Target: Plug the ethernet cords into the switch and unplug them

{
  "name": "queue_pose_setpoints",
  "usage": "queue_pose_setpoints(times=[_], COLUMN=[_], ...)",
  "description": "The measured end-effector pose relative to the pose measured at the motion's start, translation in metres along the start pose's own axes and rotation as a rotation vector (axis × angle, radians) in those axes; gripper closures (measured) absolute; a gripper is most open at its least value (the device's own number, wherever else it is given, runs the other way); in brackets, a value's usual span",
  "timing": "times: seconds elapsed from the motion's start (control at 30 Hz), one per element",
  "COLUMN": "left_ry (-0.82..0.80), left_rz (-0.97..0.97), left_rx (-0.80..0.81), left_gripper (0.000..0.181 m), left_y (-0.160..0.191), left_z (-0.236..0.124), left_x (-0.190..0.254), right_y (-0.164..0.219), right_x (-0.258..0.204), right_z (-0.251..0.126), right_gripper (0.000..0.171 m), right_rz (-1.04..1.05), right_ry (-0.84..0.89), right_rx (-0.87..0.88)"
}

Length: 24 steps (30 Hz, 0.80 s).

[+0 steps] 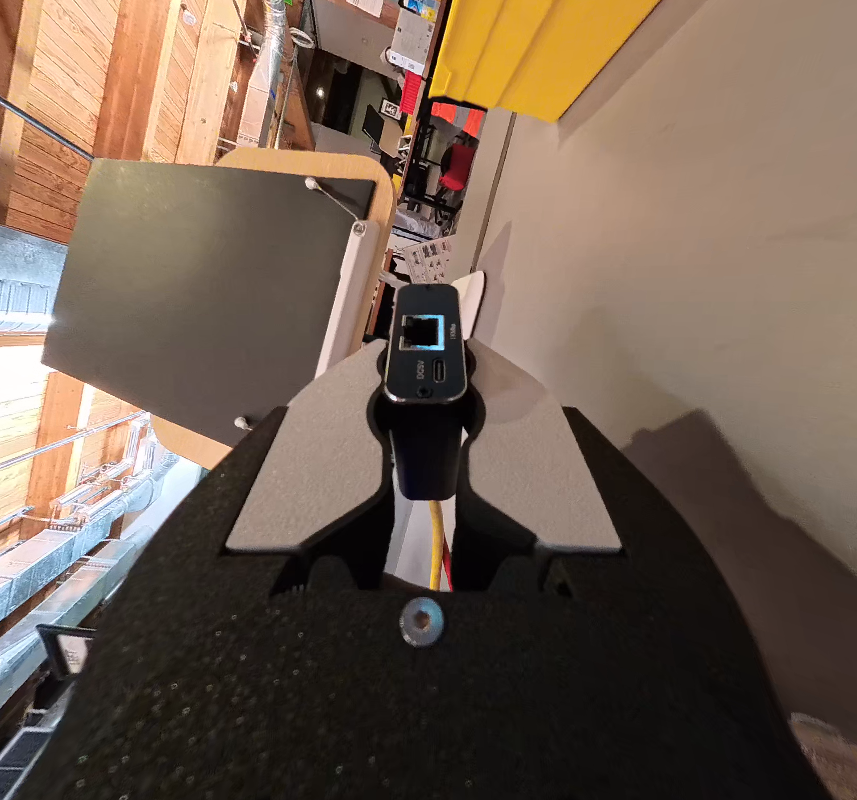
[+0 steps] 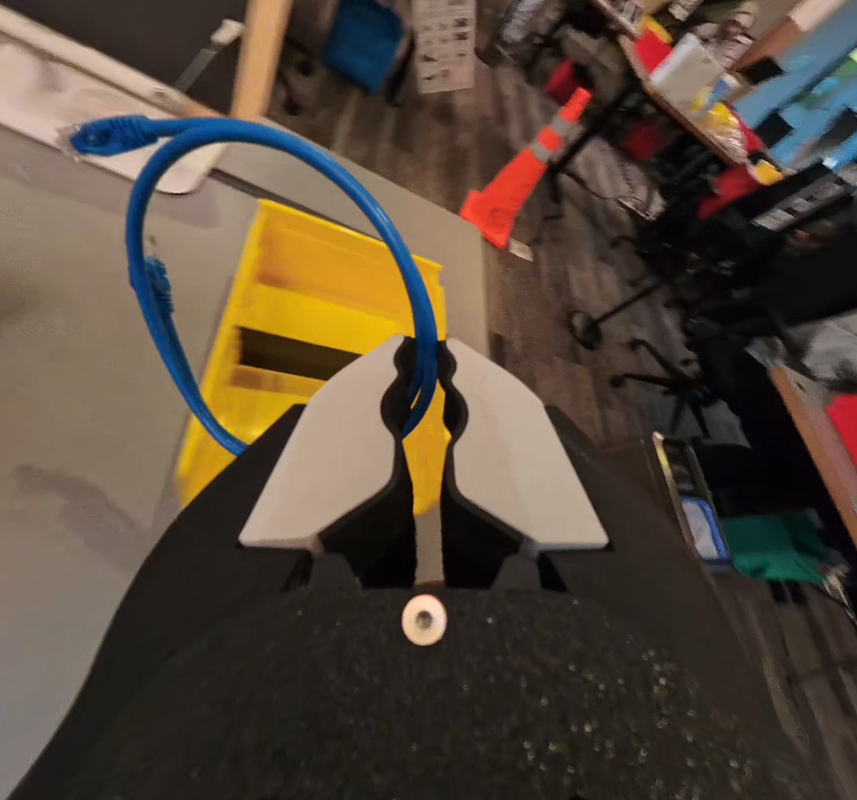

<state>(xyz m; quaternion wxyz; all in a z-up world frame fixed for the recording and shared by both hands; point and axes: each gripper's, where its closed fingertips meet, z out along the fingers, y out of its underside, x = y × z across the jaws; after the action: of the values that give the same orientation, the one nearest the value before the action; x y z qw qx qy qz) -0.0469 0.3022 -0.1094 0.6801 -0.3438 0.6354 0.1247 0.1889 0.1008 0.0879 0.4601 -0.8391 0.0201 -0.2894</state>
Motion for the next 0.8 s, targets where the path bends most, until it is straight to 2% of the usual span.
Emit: queue_pose_setpoints(times=[0.07,0.17,0.33,0.43,0.5,0.7,0.8], left_ry=[-0.005,-0.007,-0.002,-0.001,0.000,0.011,0.012], left_rz=[0.008,0.010,0.010,0.011,0.011,0.013,0.015], left_rx=[0.009,0.010,0.009,0.011,0.011,0.009,0.010], left_gripper=[0.155,0.155,0.155,0.155,0.155,0.155,0.155], left_y=[-0.002,-0.003,-0.003,-0.003,-0.003,-0.002,-0.002], left_z=[-0.001,-0.002,-0.001,-0.002,-0.002,-0.001,-0.001], left_x=[0.000,-0.001,0.000,0.000,0.001,0.003,0.004], right_y=[0.013,0.050,0.111,0.129,0.130,0.137,0.141], right_x=[0.026,0.035,-0.004,-0.017,-0.022,-0.018,-0.027], right_z=[0.011,0.039,0.088,0.105,0.112,0.137,0.157], right_gripper=[0.161,0.161,0.161,0.161,0.162,0.164,0.164], right_rz=[0.040,0.087,0.092,-0.006,-0.128,-0.482,-0.593], right_ry=[0.048,0.054,-0.076,-0.113,-0.162,-0.280,-0.351], right_rx=[-0.026,-0.106,-0.237,-0.290,-0.287,-0.420,-0.494])
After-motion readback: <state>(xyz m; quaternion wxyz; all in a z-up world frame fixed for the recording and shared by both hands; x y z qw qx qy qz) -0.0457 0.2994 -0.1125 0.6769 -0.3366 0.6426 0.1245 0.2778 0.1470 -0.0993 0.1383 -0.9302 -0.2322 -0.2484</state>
